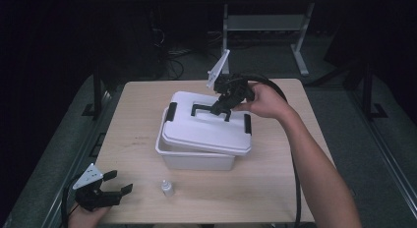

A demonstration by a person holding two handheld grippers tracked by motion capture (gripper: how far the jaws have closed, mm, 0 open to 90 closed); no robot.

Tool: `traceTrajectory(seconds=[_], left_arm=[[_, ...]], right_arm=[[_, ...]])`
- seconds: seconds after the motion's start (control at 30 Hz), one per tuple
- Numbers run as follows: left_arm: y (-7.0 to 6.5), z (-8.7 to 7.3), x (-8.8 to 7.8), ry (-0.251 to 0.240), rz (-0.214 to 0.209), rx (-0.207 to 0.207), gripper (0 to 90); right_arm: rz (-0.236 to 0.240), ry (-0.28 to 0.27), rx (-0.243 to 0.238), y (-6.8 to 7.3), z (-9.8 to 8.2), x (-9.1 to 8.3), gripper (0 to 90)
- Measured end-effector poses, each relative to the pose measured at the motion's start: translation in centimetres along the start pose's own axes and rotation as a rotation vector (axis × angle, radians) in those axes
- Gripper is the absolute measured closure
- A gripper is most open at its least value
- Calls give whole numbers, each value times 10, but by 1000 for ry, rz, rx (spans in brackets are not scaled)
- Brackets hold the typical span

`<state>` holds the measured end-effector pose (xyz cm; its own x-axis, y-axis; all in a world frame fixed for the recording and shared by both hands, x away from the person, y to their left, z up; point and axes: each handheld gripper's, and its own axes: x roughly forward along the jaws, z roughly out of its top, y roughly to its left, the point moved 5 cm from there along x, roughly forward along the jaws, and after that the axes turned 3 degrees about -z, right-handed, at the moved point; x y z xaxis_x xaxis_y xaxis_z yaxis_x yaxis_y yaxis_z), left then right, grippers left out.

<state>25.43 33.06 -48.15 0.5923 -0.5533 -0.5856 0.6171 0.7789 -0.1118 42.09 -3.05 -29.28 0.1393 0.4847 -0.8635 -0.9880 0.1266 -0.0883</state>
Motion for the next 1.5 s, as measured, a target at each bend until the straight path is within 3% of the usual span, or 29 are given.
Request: traceTrajectory(seconds=[0.33, 0.7, 1.17, 1.27, 1.5], left_arm=[[-1, 0, 2, 12, 1, 6, 171], [-2, 0, 3, 24, 4, 8, 171], [-3, -1, 2, 29, 12, 5, 171], [-2, -1, 3, 31, 12, 5, 171], [-4, -1, 4, 40, 11, 10, 171]], right_arm=[[-34, -1, 12, 8, -21, -27, 845], [-78, 10, 62, 17, -58, -59, 844], [-105, 15, 83, 32, -89, -80, 843], [-111, -11, 105, 35, -101, -88, 844], [-124, -3, 139, 39, -122, -94, 843]])
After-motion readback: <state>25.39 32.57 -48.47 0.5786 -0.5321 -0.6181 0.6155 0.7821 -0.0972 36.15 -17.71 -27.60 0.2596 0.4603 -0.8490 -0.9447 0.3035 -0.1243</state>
